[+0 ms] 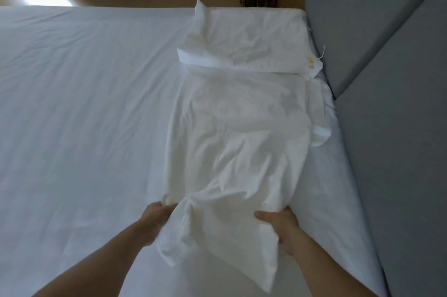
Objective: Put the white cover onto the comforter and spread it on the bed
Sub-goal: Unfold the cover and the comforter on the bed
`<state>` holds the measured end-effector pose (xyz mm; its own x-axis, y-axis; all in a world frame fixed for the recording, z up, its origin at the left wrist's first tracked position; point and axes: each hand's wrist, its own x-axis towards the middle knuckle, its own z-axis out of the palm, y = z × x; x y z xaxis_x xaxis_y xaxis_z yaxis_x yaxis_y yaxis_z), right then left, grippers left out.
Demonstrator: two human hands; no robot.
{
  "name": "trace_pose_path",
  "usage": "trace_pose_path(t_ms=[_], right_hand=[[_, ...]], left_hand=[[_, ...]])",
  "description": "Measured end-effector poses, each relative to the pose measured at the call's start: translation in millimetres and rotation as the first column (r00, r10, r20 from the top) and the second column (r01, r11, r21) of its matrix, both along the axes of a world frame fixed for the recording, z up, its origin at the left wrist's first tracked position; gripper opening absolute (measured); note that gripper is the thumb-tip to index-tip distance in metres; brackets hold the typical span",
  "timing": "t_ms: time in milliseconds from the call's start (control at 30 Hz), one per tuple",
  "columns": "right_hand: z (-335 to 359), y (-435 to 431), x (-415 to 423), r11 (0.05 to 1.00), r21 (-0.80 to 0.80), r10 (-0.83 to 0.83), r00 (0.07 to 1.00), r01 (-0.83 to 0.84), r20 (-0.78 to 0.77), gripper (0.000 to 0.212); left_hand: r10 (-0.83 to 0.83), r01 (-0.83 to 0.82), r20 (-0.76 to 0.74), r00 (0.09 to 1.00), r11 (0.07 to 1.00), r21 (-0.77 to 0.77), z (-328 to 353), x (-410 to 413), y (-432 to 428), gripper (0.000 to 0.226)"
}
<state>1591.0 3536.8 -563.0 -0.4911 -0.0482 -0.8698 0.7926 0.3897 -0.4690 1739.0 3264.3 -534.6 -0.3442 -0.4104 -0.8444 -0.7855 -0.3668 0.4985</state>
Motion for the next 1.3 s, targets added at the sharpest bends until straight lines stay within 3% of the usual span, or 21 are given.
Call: trace_pose_path(t_ms=[100,233,333,400,467,533,600,667,767,867,967,1033,1133,1200,1300], right_hand=[[17.0,6.3,14.2,0.987,-0.144,0.090,0.993,-0.078,0.079,0.042],[53.8,22.5,25.8,0.976,-0.205,-0.087,0.995,0.074,-0.054,0.041],[108.7,48.1,31.7,0.933,-0.312,-0.225,0.967,0.179,-0.119,0.019],[141.9,68.6,32.3,0.917,-0.345,-0.256,0.957,0.198,-0.133,0.021],[169.6,80.9,38.3,0.900,-0.394,-0.238,0.967,0.184,-0.093,0.025],[171.2,89.1,48.3,0.943,-0.312,-0.142,0.987,0.113,-0.071,0.020],[146.7,98.8,63.7,0.990,-0.144,-0.004,0.998,-0.004,-0.056,0.024],[111.2,108.2,84.4,0.995,0.017,0.099,0.995,-0.099,-0.021,0.032],[67.0,117.1,108.9,0.973,0.133,0.185,0.982,-0.189,0.038,0.049],[40.2,114.3,113.3,0.978,0.155,0.152,0.987,-0.142,-0.055,0.058],[19.4,107.2,99.3,0.975,0.218,0.089,0.971,-0.040,-0.221,0.076],[6.1,102.7,85.1,0.985,0.133,-0.072,0.955,0.114,-0.289,0.083],[-10.6,89.1,64.3,0.953,-0.064,-0.301,0.920,0.295,-0.251,0.087],[-14.3,75.5,58.8,0.936,-0.176,-0.335,0.921,0.303,-0.199,0.079],[-7.0,56.5,62.7,0.951,-0.244,-0.232,0.960,0.189,-0.160,0.064]], left_hand=[[0.030,-0.030,-0.078,0.996,1.000,0.003,11.8,3.9,5.3,0.054],[0.089,-0.077,-0.195,0.977,0.995,0.067,40.0,18.4,5.8,0.048],[-0.009,0.055,-0.232,0.973,0.980,0.193,80.1,30.2,7.4,0.031],[-0.092,0.163,-0.240,0.966,0.940,0.298,105.8,39.7,14.6,0.024],[-0.164,0.232,-0.204,0.965,0.897,0.377,115.6,55.4,25.6,0.021],[-0.229,0.259,-0.120,0.966,0.876,0.408,107.8,77.6,36.1,0.027],[-0.283,0.265,0.011,0.959,0.909,0.322,84.8,98.5,42.4,0.034],[-0.267,0.250,0.125,0.955,0.959,0.136,55.0,117.1,41.2,0.034],[-0.224,0.250,0.228,0.948,0.963,-0.095,20.1,134.4,41.3,0.032],[-0.223,0.265,0.229,0.948,0.948,-0.176,2.5,139.1,50.5,0.029],[-0.176,0.212,0.163,0.971,0.949,-0.235,-12.9,134.4,56.1,0.043],[-0.133,0.168,0.146,0.980,0.951,-0.259,-21.8,132.1,55.9,0.048],[-0.111,0.141,0.147,0.983,0.966,-0.217,-25.7,130.9,55.7,0.047],[-0.115,0.133,0.121,0.986,0.978,-0.158,-19.9,129.5,60.8,0.048],[-0.141,0.144,0.073,0.987,0.989,-0.035,-10.3,125.1,70.6,0.044]])
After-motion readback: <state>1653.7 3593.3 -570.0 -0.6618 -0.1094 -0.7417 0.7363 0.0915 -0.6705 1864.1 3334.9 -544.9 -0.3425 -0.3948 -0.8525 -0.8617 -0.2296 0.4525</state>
